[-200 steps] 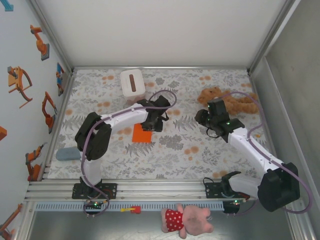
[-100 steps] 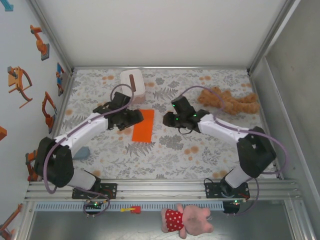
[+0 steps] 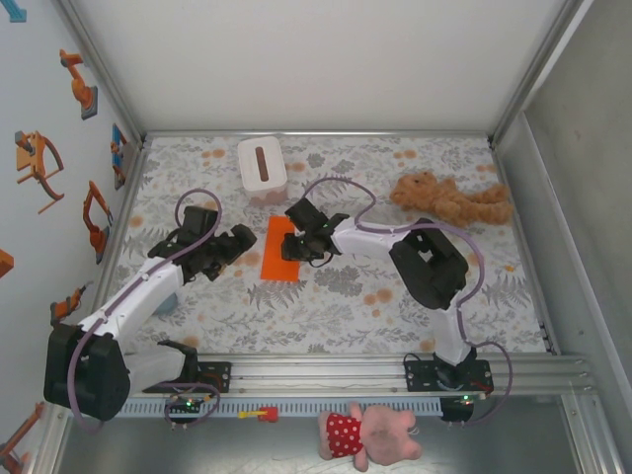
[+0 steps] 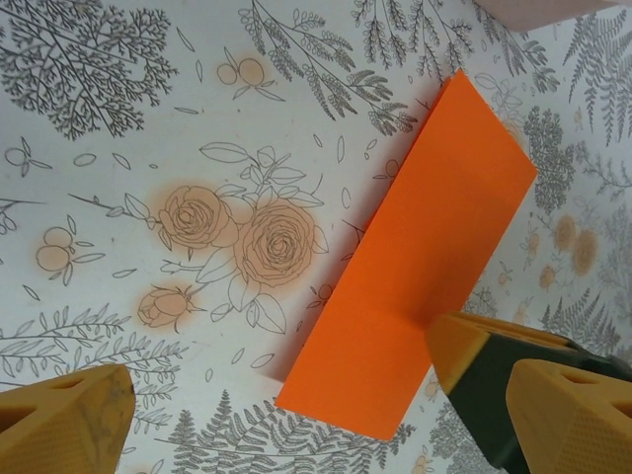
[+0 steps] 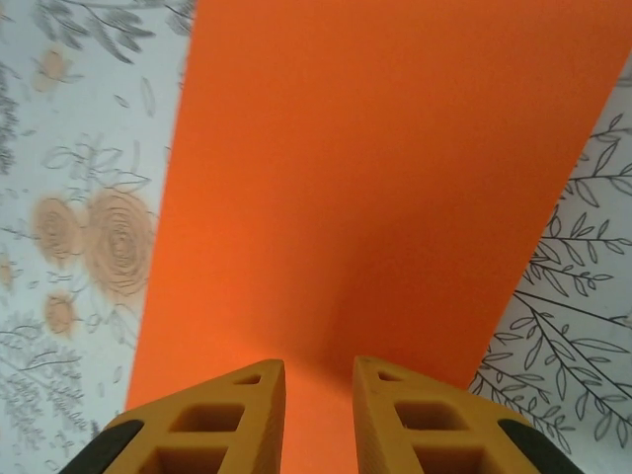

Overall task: Fold a paper plane with a square sheet of paper (pick it up from the middle)
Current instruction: Move the paper to the center of the table, then third fold the triangle at the center of the table.

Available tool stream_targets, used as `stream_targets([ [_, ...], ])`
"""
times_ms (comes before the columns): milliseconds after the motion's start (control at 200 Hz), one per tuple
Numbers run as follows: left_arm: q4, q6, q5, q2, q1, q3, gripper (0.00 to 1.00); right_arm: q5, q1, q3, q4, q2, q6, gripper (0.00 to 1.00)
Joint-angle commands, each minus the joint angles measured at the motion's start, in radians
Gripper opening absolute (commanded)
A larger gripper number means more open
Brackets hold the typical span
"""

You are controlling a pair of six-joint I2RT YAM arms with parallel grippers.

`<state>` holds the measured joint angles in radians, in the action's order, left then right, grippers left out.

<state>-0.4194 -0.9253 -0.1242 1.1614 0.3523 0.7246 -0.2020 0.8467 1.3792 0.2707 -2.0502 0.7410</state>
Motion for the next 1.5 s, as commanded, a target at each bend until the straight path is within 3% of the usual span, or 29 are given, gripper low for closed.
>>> stream_targets([
  [0,0.048,-0.021,-0.040,-0.012,-0.007,-0.004,0.96,-0.017,-0.002,0.055,0.087,-0.021,-0.027,0.25],
  [316,0.087,0.035,-0.107,0.041,0.006,0.009,0.98,0.023,-0.031,-0.020,0.164,-0.020,-0.070,0.25],
  [666,0.140,0.039,-0.176,0.184,0.140,0.059,0.99,0.045,-0.118,-0.220,0.158,0.220,-0.159,0.26],
  [851,0.215,-0.024,-0.257,0.236,0.181,0.035,0.97,0.014,-0.122,-0.265,0.044,0.328,-0.079,0.26],
  [1087,0.227,-0.099,-0.264,0.288,0.268,0.026,0.85,0.002,-0.130,-0.362,-0.062,0.341,0.030,0.25],
  [1242,0.282,-0.141,-0.281,0.350,0.321,0.030,0.71,-0.005,-0.146,-0.391,-0.083,0.322,0.054,0.24],
  [1367,0.335,-0.162,-0.304,0.400,0.338,0.034,0.58,-0.017,-0.156,-0.402,-0.102,0.311,0.065,0.24],
  [1492,0.347,-0.167,-0.303,0.428,0.346,0.045,0.53,-0.035,-0.162,-0.407,-0.114,0.289,0.070,0.23],
])
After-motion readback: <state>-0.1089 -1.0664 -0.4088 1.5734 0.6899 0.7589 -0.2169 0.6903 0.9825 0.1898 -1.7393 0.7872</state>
